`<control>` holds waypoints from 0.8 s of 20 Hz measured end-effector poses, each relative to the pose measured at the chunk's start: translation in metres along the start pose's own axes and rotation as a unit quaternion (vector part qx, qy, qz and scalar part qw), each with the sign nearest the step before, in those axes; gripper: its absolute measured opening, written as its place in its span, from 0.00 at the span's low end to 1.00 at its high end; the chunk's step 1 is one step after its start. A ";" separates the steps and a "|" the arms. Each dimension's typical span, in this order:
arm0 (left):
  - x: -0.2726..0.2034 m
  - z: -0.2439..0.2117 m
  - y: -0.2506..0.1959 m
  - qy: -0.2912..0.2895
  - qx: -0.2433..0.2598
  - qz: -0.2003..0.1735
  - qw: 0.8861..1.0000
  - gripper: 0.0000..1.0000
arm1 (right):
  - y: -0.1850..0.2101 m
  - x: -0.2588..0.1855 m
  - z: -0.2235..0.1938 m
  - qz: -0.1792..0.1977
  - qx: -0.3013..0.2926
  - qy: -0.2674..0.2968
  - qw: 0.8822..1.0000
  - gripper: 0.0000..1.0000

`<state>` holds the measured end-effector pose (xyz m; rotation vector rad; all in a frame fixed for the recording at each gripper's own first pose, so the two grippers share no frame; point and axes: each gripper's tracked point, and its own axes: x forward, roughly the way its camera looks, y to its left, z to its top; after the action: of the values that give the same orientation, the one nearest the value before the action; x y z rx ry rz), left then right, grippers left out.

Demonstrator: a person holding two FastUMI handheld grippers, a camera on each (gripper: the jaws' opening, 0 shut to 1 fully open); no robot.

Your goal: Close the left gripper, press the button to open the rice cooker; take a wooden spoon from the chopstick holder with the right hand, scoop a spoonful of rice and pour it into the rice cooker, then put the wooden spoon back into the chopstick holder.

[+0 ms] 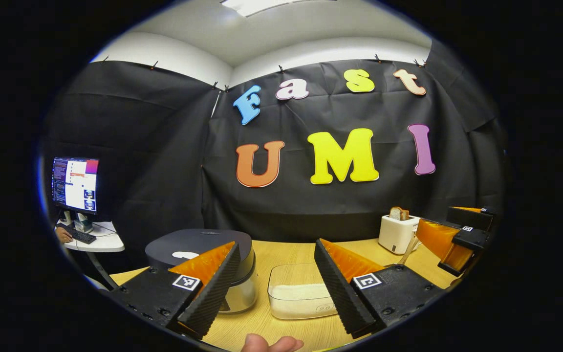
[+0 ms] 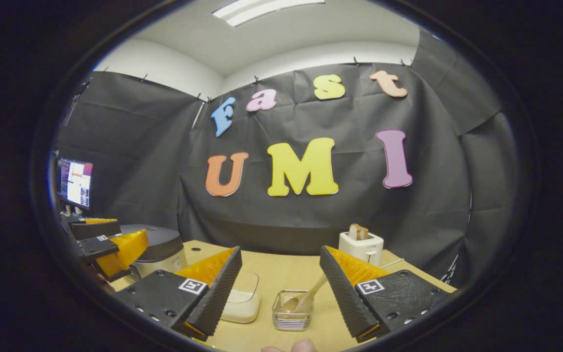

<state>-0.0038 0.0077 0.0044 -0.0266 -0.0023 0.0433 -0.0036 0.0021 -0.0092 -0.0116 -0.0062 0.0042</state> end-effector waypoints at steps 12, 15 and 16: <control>0.012 0.001 0.058 0.035 0.026 0.058 0.997 0.97 | -0.012 0.007 -0.017 0.028 0.034 0.011 0.999 0.95; 0.014 -0.008 0.077 0.070 0.032 0.058 0.995 0.97 | -0.017 0.010 -0.024 0.037 0.037 0.021 0.998 0.94; 0.016 -0.009 0.082 0.082 0.029 0.058 0.995 0.96 | -0.022 0.010 -0.023 0.032 0.030 0.016 0.999 0.94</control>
<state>0.0081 0.0904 -0.0069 0.0286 0.1654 0.1568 0.0067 -0.0203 -0.0318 0.0485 0.0259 0.0677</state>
